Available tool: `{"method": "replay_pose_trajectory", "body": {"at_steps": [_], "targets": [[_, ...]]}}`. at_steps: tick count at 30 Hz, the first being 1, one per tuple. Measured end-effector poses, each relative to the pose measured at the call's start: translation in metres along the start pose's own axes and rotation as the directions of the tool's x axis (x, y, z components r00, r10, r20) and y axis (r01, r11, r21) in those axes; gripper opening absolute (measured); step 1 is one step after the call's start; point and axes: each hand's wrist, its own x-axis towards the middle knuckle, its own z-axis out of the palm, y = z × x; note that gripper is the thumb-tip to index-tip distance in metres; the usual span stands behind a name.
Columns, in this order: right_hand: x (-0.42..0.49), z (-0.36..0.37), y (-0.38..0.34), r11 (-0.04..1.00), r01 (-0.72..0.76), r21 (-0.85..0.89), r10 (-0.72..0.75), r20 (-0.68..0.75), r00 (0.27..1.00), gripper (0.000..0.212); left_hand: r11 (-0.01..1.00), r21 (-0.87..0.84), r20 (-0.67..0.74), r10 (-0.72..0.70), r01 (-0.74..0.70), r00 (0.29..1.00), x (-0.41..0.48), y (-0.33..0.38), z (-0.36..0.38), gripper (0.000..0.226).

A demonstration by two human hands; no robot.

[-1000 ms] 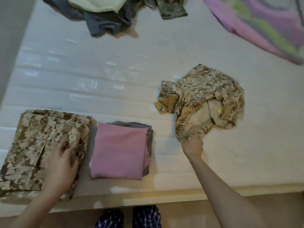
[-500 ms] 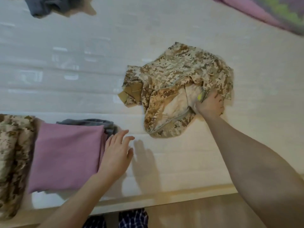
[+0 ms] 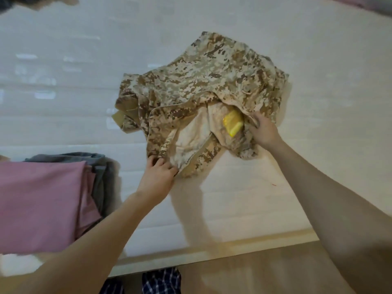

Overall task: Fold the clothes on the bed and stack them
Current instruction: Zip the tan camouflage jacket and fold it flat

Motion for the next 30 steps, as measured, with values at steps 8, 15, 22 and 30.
{"method": "replay_pose_trajectory", "body": {"at_steps": [8, 15, 22, 30], "targets": [[-0.123, -0.069, 0.003, 0.493, -0.311, 0.813, 0.475, 0.048, 0.878, 0.007, 0.944, 0.168, -0.020, -0.285, 0.285, 0.958, -0.064, -0.040, -0.070, 0.020], [-0.198, -0.132, -0.087, -0.136, -0.394, 0.909, 0.310, 0.417, 0.855, 0.014, 0.979, -0.110, 0.169, -0.151, 0.171, 0.974, -0.071, 0.035, -0.109, 0.069], [-0.255, -0.195, -0.153, 0.082, -0.327, 0.941, 0.233, 0.301, 0.925, 0.013, 0.668, -0.745, -0.175, -0.208, 0.009, 0.962, -0.097, 0.136, -0.192, 0.104], [-0.291, -0.327, -0.243, 0.730, 0.388, 0.563, -0.367, -0.156, 0.917, 0.035, 0.651, -0.669, -0.435, 0.049, -0.360, 0.899, -0.088, 0.170, -0.407, 0.046]]}}
